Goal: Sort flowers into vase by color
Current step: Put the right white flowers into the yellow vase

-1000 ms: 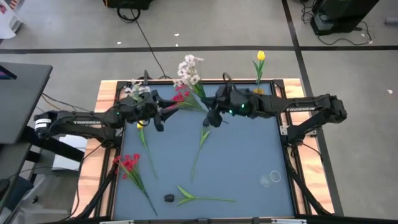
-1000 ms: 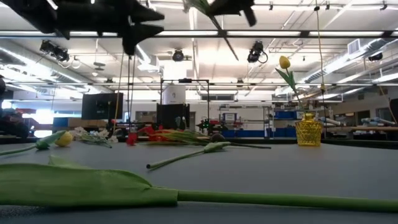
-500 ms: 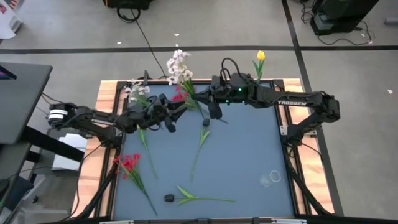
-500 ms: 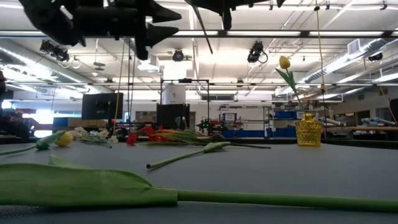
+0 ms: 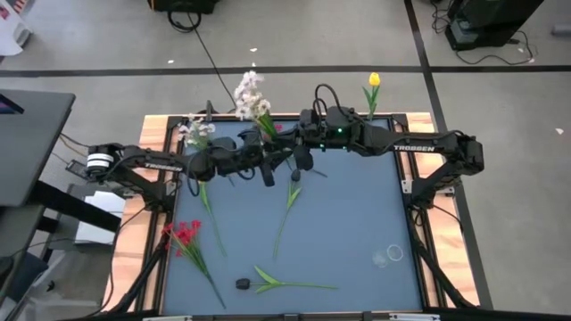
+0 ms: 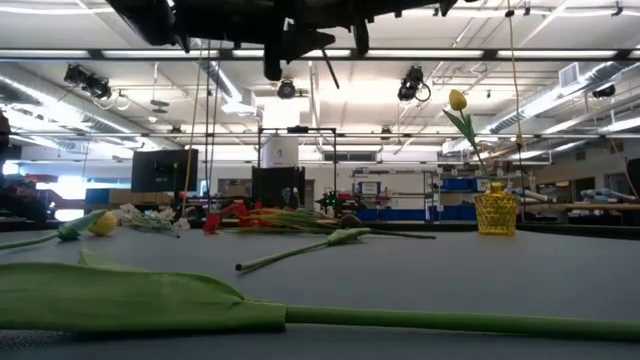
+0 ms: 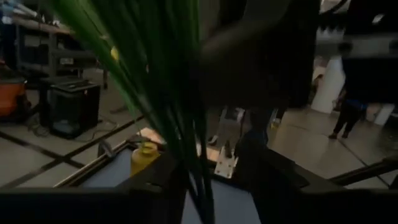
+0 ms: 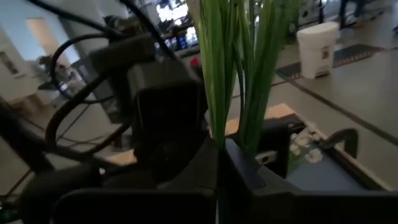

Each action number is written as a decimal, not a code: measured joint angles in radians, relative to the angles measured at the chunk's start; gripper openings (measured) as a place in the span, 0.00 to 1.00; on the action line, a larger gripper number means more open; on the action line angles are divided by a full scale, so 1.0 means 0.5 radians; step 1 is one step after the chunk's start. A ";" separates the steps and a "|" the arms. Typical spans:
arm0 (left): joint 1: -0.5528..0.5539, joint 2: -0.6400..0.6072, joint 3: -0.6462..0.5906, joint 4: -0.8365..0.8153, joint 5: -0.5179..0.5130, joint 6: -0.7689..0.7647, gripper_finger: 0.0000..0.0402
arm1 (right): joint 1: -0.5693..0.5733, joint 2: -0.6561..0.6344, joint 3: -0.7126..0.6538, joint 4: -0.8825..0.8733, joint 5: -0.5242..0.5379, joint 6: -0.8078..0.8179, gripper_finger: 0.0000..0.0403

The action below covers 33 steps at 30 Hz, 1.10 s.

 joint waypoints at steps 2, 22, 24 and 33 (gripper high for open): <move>0.007 -0.023 0.003 -0.050 0.005 -0.002 0.32 | 0.000 -0.023 0.000 -0.005 0.059 0.013 0.05; 0.397 -0.285 0.005 -0.608 0.711 -0.004 0.04 | -0.042 -0.050 0.000 -0.031 0.144 0.307 0.36; 0.425 -0.285 0.005 -0.632 0.820 0.003 0.04 | -0.051 -0.050 0.000 -0.007 0.148 0.308 0.40; 0.474 -0.285 0.005 -0.670 1.150 0.059 0.04 | -0.090 -0.050 0.000 0.005 0.129 0.359 0.24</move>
